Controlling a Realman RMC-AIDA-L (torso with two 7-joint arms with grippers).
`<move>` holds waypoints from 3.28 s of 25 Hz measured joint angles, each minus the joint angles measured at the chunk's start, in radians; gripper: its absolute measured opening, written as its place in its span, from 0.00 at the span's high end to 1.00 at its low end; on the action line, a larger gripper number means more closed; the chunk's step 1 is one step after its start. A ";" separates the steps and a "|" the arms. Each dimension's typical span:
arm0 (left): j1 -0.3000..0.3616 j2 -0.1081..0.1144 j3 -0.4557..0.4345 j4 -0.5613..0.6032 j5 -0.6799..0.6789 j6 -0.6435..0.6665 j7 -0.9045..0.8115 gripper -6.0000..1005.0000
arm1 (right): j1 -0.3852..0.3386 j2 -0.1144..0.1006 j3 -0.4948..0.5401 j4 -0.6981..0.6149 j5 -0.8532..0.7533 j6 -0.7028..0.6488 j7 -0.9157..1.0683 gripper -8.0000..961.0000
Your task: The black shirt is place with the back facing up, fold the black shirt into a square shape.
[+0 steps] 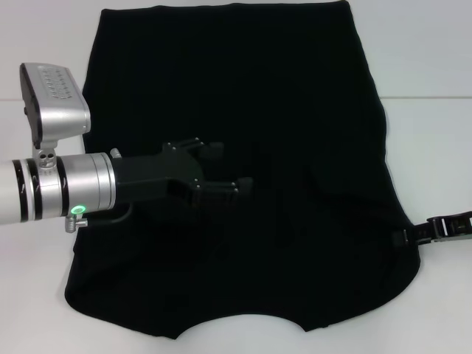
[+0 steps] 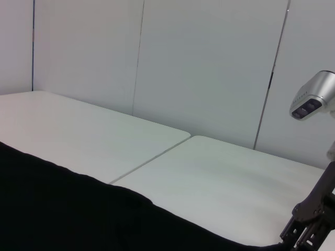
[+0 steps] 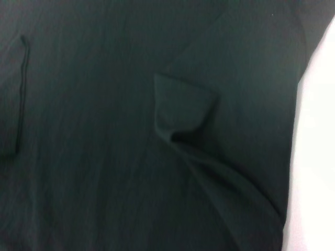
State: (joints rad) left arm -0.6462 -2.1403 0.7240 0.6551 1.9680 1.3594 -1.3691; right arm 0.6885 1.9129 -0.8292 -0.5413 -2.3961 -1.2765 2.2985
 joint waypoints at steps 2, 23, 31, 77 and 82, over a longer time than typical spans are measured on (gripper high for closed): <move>0.001 0.000 0.000 0.000 0.000 0.002 -0.001 0.08 | -0.002 0.000 0.000 0.000 0.001 0.002 -0.001 0.38; -0.005 -0.002 0.003 0.000 0.000 -0.005 -0.002 0.08 | -0.008 0.007 0.127 -0.012 0.004 -0.104 -0.056 0.38; -0.007 -0.003 0.004 0.000 0.000 -0.002 -0.002 0.08 | -0.007 0.009 0.121 -0.012 -0.001 -0.105 -0.055 0.50; 0.207 0.030 -0.237 0.349 0.492 0.278 -0.353 0.08 | 0.025 0.043 0.131 -0.003 0.044 -0.061 -0.131 0.96; 0.211 0.027 -0.236 0.334 0.509 0.223 -0.345 0.10 | 0.024 0.044 0.131 -0.009 0.052 -0.062 -0.132 0.96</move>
State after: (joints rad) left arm -0.4347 -2.1129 0.4883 0.9895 2.4772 1.5829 -1.7143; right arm 0.7120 1.9572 -0.6979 -0.5498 -2.3439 -1.3385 2.1663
